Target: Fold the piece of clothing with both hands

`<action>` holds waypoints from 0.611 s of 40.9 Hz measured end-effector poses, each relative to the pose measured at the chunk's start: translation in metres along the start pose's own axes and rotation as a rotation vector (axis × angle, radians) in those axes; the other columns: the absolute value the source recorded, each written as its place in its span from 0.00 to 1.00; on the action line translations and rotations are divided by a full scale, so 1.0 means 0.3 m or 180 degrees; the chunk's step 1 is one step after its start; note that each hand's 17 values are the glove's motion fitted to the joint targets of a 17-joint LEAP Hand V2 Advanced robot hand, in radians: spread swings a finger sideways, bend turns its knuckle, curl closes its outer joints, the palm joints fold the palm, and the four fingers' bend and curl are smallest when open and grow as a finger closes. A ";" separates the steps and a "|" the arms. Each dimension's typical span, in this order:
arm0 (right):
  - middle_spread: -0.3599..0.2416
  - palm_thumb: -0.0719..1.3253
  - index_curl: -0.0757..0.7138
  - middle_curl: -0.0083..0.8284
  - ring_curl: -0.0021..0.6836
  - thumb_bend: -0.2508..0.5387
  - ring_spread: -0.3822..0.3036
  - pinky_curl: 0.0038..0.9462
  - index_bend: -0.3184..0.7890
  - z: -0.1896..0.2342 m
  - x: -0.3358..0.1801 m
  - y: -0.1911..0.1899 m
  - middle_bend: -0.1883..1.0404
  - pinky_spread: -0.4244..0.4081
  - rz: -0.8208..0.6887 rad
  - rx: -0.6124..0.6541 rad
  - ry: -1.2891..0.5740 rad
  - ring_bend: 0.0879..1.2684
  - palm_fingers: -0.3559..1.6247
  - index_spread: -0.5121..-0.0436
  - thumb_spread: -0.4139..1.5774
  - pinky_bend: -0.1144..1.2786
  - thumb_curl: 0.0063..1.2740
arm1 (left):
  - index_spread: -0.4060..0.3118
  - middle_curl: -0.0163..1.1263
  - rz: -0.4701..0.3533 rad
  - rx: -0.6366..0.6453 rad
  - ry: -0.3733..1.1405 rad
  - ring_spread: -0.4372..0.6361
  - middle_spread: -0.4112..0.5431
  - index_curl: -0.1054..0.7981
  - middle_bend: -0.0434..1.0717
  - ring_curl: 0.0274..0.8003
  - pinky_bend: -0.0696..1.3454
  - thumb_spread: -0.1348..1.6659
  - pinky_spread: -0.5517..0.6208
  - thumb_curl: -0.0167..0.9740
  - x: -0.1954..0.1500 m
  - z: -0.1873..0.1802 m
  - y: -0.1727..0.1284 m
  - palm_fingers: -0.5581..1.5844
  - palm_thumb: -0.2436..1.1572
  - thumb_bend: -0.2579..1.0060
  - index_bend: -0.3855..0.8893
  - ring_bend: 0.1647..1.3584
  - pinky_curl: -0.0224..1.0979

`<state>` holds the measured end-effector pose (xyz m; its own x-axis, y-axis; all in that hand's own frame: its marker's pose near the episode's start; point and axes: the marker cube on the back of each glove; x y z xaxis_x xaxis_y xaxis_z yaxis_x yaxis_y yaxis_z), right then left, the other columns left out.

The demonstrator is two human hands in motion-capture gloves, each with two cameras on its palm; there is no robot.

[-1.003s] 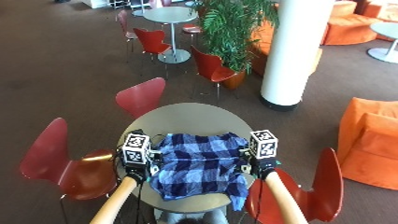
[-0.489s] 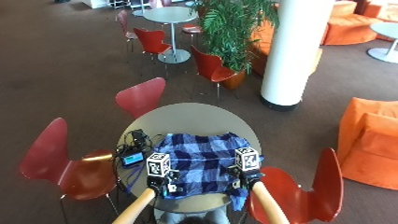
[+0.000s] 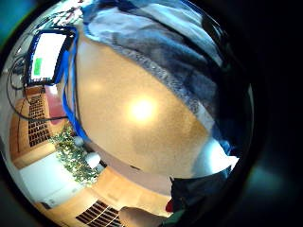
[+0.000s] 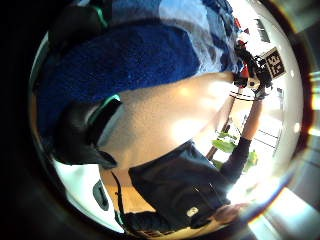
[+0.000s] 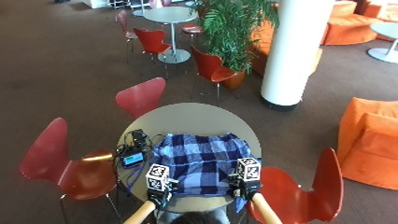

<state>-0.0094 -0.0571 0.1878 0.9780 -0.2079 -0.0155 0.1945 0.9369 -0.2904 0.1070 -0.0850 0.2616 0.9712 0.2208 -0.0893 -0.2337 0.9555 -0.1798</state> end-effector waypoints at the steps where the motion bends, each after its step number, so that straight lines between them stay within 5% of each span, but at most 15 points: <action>1: 0.48 0.56 0.37 0.35 0.38 0.39 0.61 0.33 0.53 0.023 0.015 -0.019 0.35 0.72 -0.0005 0.0080 -0.0048 0.35 0.36 0.19 0.70 0.56 0.29 | 0.30 0.22 0.0006 0.0076 -0.0009 0.41 0.39 0.45 0.37 0.26 0.50 0.63 0.41 0.32 0.001 -0.001 0.006 0.62 0.40 0.25 0.48 0.35 0.30; 4: 0.43 0.60 0.40 0.37 0.39 0.40 0.53 0.33 0.55 0.100 0.051 -0.053 0.35 0.58 0.0161 0.0071 -0.0217 0.32 0.42 0.23 0.70 0.54 0.30 | 0.27 0.27 0.0011 0.0225 -0.0098 0.32 0.33 0.48 0.38 0.30 0.49 0.65 0.33 0.32 0.005 -0.006 0.024 0.66 0.44 0.26 0.48 0.32 0.32; 6: 0.39 0.67 0.42 0.38 0.39 0.45 0.42 0.34 0.56 0.129 0.058 -0.063 0.35 0.36 0.0259 0.0150 -0.0162 0.33 0.58 0.30 0.71 0.59 0.31 | 0.24 0.28 0.0011 0.0289 -0.0196 0.26 0.28 0.50 0.38 0.30 0.50 0.67 0.27 0.34 0.008 -0.010 0.036 0.75 0.52 0.30 0.51 0.30 0.33; 11: 0.31 0.74 0.48 0.43 0.45 0.47 0.28 0.36 0.55 0.161 0.048 -0.083 0.37 0.17 0.0259 0.0329 0.0465 0.34 0.77 0.42 0.69 0.60 0.34 | 0.20 0.32 0.0091 0.0280 -0.0409 0.17 0.22 0.53 0.35 0.36 0.52 0.68 0.19 0.35 0.029 -0.044 0.099 0.80 0.58 0.31 0.49 0.27 0.37; 17: 0.23 0.77 0.55 0.47 0.54 0.46 0.18 0.39 0.51 0.038 -0.055 0.075 0.38 0.07 0.0039 -0.0326 0.0576 0.38 0.81 0.47 0.69 0.57 0.35 | 0.17 0.35 0.0295 -0.0243 -0.0326 0.12 0.16 0.55 0.34 0.40 0.54 0.68 0.14 0.34 0.043 -0.109 0.209 0.84 0.60 0.29 0.45 0.28 0.39; 25: 0.19 0.78 0.58 0.51 0.58 0.39 0.14 0.38 0.45 -0.250 -0.149 0.245 0.38 0.03 -0.0178 -0.1013 0.0344 0.39 0.82 0.49 0.66 0.55 0.37 | 0.15 0.38 0.0516 -0.0485 -0.0225 0.08 0.12 0.56 0.37 0.44 0.54 0.68 0.11 0.33 0.069 -0.447 0.391 0.86 0.63 0.26 0.43 0.29 0.40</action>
<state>-0.0444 -0.0001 0.0953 0.9497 -0.3009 -0.0875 0.1978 0.7921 -0.5774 0.0936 0.0052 0.1073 0.9199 0.3873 -0.0613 -0.3860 0.8670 -0.3150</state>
